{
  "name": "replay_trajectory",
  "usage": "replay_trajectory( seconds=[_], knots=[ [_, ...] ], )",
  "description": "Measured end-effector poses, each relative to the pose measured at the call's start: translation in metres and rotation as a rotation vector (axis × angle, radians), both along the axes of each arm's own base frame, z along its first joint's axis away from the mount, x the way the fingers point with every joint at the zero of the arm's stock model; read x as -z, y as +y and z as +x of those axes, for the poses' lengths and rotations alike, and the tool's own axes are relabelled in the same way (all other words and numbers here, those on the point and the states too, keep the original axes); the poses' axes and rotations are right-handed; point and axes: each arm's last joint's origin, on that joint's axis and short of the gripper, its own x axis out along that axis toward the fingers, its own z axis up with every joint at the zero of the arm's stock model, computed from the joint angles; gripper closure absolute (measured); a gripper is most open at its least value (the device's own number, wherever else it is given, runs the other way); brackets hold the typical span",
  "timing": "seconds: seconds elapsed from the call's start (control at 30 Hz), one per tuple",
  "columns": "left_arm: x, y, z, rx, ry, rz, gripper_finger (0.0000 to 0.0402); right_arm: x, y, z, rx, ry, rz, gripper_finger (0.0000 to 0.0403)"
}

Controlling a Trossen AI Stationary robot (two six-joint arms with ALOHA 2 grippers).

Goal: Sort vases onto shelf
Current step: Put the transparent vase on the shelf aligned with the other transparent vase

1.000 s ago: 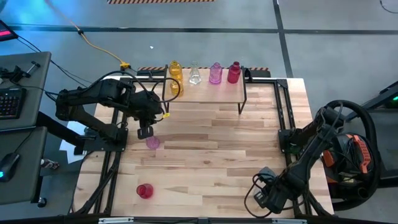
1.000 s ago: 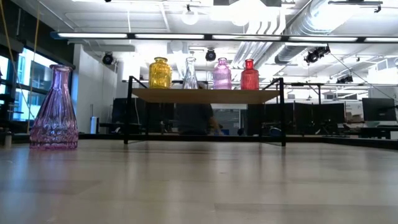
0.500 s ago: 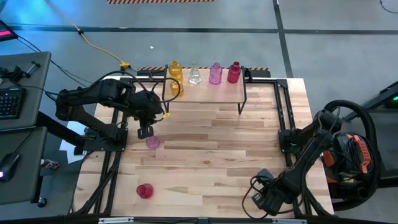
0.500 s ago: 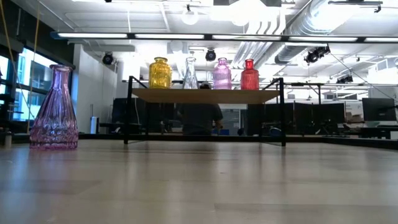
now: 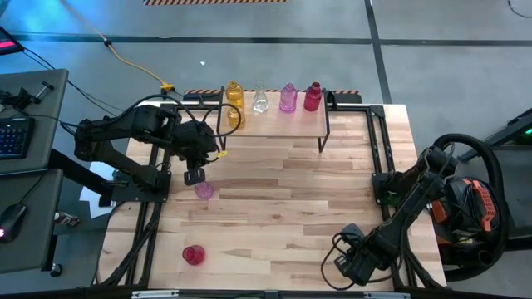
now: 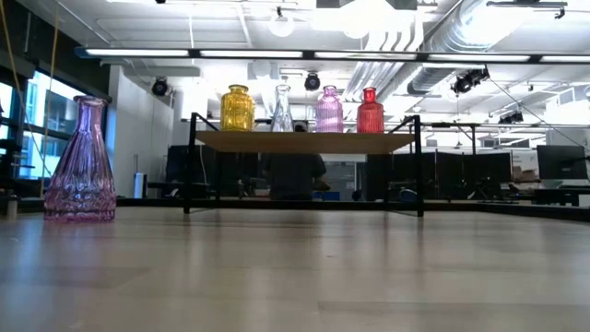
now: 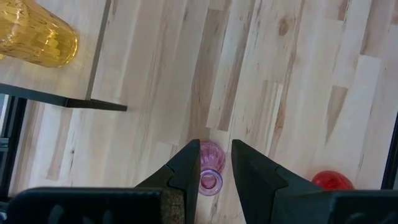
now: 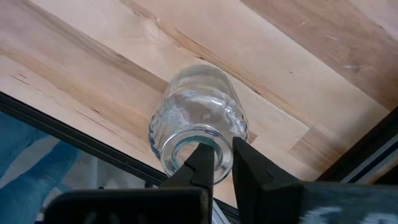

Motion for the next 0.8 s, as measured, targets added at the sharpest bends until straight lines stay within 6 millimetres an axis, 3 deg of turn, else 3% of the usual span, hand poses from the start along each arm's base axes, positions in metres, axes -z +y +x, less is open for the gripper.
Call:
replay_trajectory(
  seconds=[0.47,0.8],
  knots=[
    [0.0,0.0,0.0,-0.001,-0.001,0.0,0.0319,-0.002,-0.009,0.01,-0.061,-0.006,0.014,0.04],
    [-0.002,0.0,0.005,-0.001,-0.052,-0.003,0.0319,-0.028,-0.035,0.01,-0.059,-0.082,-0.004,0.0402]
  ],
)
